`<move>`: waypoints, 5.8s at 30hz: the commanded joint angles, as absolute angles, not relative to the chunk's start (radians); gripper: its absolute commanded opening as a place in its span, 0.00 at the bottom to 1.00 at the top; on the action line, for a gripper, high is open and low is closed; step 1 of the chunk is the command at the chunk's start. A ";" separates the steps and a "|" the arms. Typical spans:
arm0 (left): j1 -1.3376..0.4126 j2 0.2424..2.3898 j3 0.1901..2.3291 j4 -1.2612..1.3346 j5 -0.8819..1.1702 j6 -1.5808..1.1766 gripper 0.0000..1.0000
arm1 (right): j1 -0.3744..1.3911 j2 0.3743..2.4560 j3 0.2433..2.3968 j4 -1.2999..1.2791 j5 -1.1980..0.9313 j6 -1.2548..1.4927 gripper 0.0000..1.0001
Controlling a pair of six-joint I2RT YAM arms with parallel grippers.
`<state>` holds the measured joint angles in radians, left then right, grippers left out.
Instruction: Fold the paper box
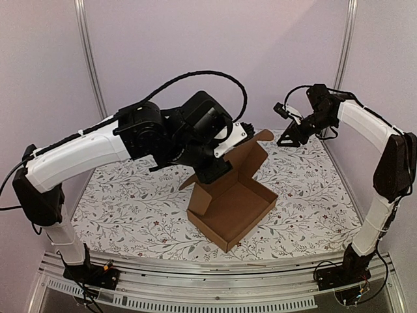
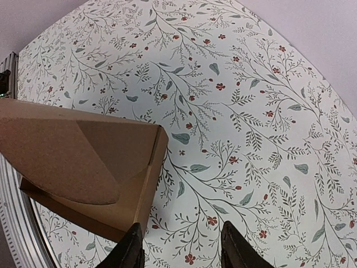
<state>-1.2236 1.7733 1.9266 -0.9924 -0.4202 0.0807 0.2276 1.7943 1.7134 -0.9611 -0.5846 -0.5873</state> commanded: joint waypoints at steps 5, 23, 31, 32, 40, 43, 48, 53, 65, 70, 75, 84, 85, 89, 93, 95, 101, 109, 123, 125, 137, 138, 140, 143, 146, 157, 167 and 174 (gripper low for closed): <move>-1.217 1.800 1.919 -0.980 -0.393 0.175 0.46 | 0.236 1.742 1.687 -0.932 -0.594 -0.620 0.46; -1.140 1.734 1.854 -0.965 -0.267 0.294 0.08 | 0.236 1.746 1.724 -0.927 -0.459 -0.740 0.45; -1.095 1.674 1.797 -0.947 -0.172 0.334 0.05 | 0.252 1.645 1.628 -1.031 -0.564 -0.914 0.46; -1.093 1.672 1.789 -0.942 -0.167 0.336 0.04 | 0.261 1.617 1.604 -1.040 -0.565 -0.945 0.46; -1.091 1.672 1.739 -0.919 -0.149 0.349 0.00 | 0.272 1.523 1.521 -1.141 -0.607 -1.108 0.48; -1.091 1.671 1.733 -0.912 -0.142 0.349 0.00 | 0.284 1.511 1.514 -1.101 -0.607 -1.082 0.48; -1.091 1.671 1.735 -0.905 -0.146 0.345 0.00 | 0.314 1.499 1.516 -1.077 -0.607 -1.056 0.47; -1.091 1.667 1.736 -0.899 -0.166 0.335 0.00 | 0.363 1.468 1.494 -1.129 -0.611 -1.104 0.51; -1.083 1.670 1.728 -0.893 -0.129 0.319 0.00 | 0.397 1.436 1.512 -1.171 -0.683 -1.086 0.53; -1.084 1.670 1.716 -0.891 -0.116 0.329 0.00 | 0.407 1.445 1.485 -1.063 -0.672 -1.008 0.48; -1.082 1.656 1.709 -0.891 -0.127 0.341 0.00 | 0.409 1.442 1.517 -1.130 -0.628 -1.029 0.52; -1.078 1.643 1.701 -0.897 -0.121 0.355 0.00 | 0.359 1.375 1.611 -1.239 -0.485 -1.105 0.52; -1.077 1.642 1.700 -0.896 -0.119 0.353 0.00 | 0.344 1.382 1.629 -1.247 -0.489 -1.109 0.52; -1.078 1.638 1.694 -0.897 -0.112 0.350 0.00 | 0.267 1.435 1.680 -1.231 -0.524 -1.087 0.51; -1.078 1.635 1.690 -0.894 -0.113 0.348 0.00 | 0.241 1.496 1.654 -1.183 -0.516 -1.056 0.48; -1.078 1.634 1.689 -0.890 -0.118 0.347 0.00 | 0.243 1.499 1.612 -1.155 -0.521 -1.058 0.48; -1.078 1.628 1.674 -0.872 -0.110 0.345 0.00 | 0.294 1.472 1.562 -1.127 -0.514 -1.057 0.48; -1.077 1.628 1.660 -0.858 -0.107 0.346 0.00 | 0.381 1.451 1.560 -1.153 -0.514 -1.055 0.49; -1.069 1.618 1.649 -0.847 -0.098 0.338 0.00 | 0.414 1.439 1.540 -1.204 -0.442 -1.105 0.52; -1.068 1.617 1.648 -0.844 -0.093 0.337 0.00 | 0.414 1.440 1.536 -1.205 -0.417 -1.106 0.52; -1.068 1.638 1.661 -0.842 -0.065 0.325 0.00 | 0.428 1.449 1.609 -1.317 -0.587 -1.097 0.55; -1.068 1.638 1.661 -0.842 -0.058 0.324 0.00 | 0.431 1.449 1.607 -1.318 -0.586 -1.103 0.55; -1.068 1.640 1.660 -0.840 -0.048 0.323 0.00 | 0.438 1.449 1.597 -1.298 -0.583 -1.093 0.55; -1.069 1.643 1.659 -0.839 -0.042 0.324 0.00 | 0.438 1.446 1.571 -1.236 -0.588 -1.060 0.54; -1.069 1.643 1.658 -0.843 -0.040 0.328 0.00 | 0.440 1.445 1.546 -1.182 -0.572 -1.028 0.53; -1.069 1.644 1.658 -0.865 -0.032 0.340 0.00 | 0.433 1.411 1.678 -1.303 -0.433 -1.077 0.53; -1.068 1.626 1.649 -0.862 -0.028 0.331 0.00 | 0.365 1.459 1.623 -1.162 -0.338 -1.008 0.52; -1.069 1.629 1.649 -0.842 -0.022 0.311 0.00 | 0.406 1.457 1.572 -1.157 -0.344 -1.007 0.51</move>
